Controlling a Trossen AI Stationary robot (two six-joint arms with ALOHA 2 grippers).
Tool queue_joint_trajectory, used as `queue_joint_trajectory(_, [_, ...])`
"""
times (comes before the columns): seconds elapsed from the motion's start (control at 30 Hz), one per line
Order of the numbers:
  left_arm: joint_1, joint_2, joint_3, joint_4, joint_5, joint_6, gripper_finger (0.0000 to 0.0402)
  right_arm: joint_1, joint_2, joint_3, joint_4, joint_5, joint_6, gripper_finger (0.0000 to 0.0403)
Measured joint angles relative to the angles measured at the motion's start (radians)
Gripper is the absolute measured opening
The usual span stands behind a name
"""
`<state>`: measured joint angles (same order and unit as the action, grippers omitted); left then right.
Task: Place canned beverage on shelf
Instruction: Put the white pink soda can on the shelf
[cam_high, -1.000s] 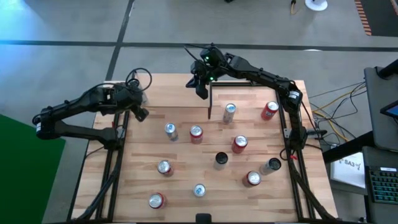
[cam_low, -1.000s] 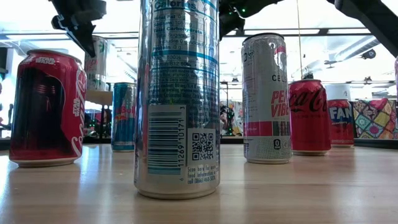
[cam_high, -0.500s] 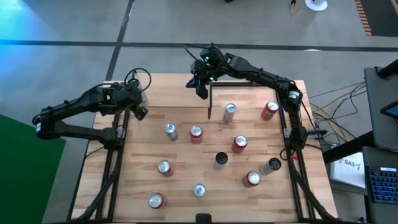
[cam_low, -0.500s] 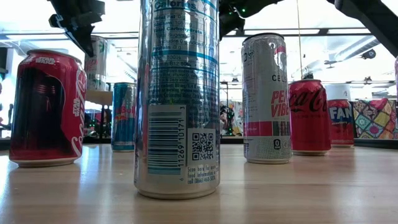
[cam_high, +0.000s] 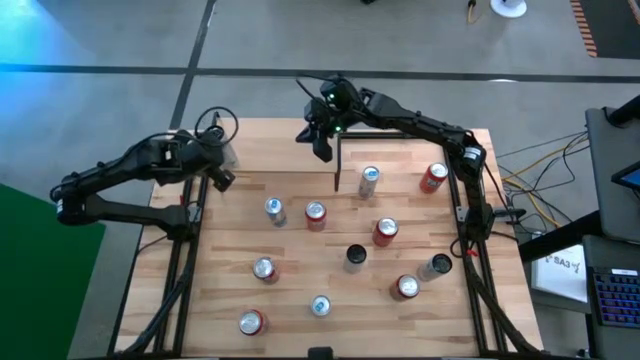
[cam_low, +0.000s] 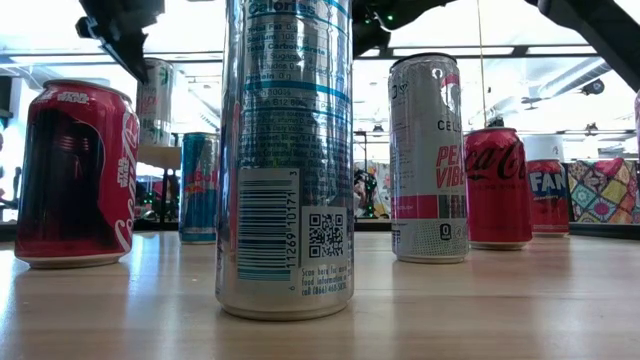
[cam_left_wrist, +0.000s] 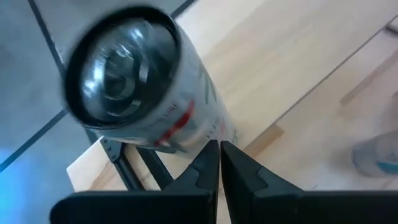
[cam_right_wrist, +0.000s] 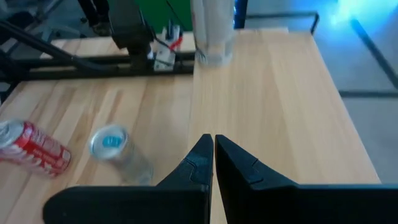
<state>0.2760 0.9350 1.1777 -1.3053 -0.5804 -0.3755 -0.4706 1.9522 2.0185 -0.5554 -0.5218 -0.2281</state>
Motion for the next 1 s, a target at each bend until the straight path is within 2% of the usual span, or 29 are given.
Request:
queue_joint_trajectory(0.2, [0.000, -0.056, 0.057, 0.034, -0.013, 0.023, 0.0000, 0.034, 0.000, -0.054, 0.211, 0.000, 0.053, 0.0009])
queue_joint_trajectory(0.33, [-0.004, -0.114, 0.038, 0.128, -0.013, 0.061, 0.0000, 0.054, 0.000, -0.104, 0.373, -0.001, 0.102, 0.0009])
queue_joint_trajectory(0.57, [-0.007, -0.182, 0.004, 0.169, -0.001, 0.064, 0.0000, 0.061, 0.000, -0.165, 0.577, 0.006, 0.165, 0.0009])
queue_joint_trajectory(0.63, [-0.007, -0.200, -0.013, 0.201, 0.052, 0.082, 0.0000, 0.060, 0.000, -0.174, 0.595, 0.010, 0.176, 0.0009])
queue_joint_trajectory(0.7, [-0.007, -0.215, -0.042, 0.251, 0.155, 0.122, 0.0000, 0.060, 0.000, -0.175, 0.597, 0.029, 0.173, 0.0009])
queue_joint_trajectory(0.83, [-0.007, -0.233, -0.142, 0.426, 0.315, 0.186, 0.0000, 0.067, 0.000, -0.183, 0.600, 0.052, 0.141, 0.0009])
queue_joint_trajectory(1.0, [-0.007, -0.236, -0.283, 0.562, 0.338, 0.206, 0.0000, 0.069, 0.000, -0.189, 0.586, 0.052, 0.126, 0.0009])
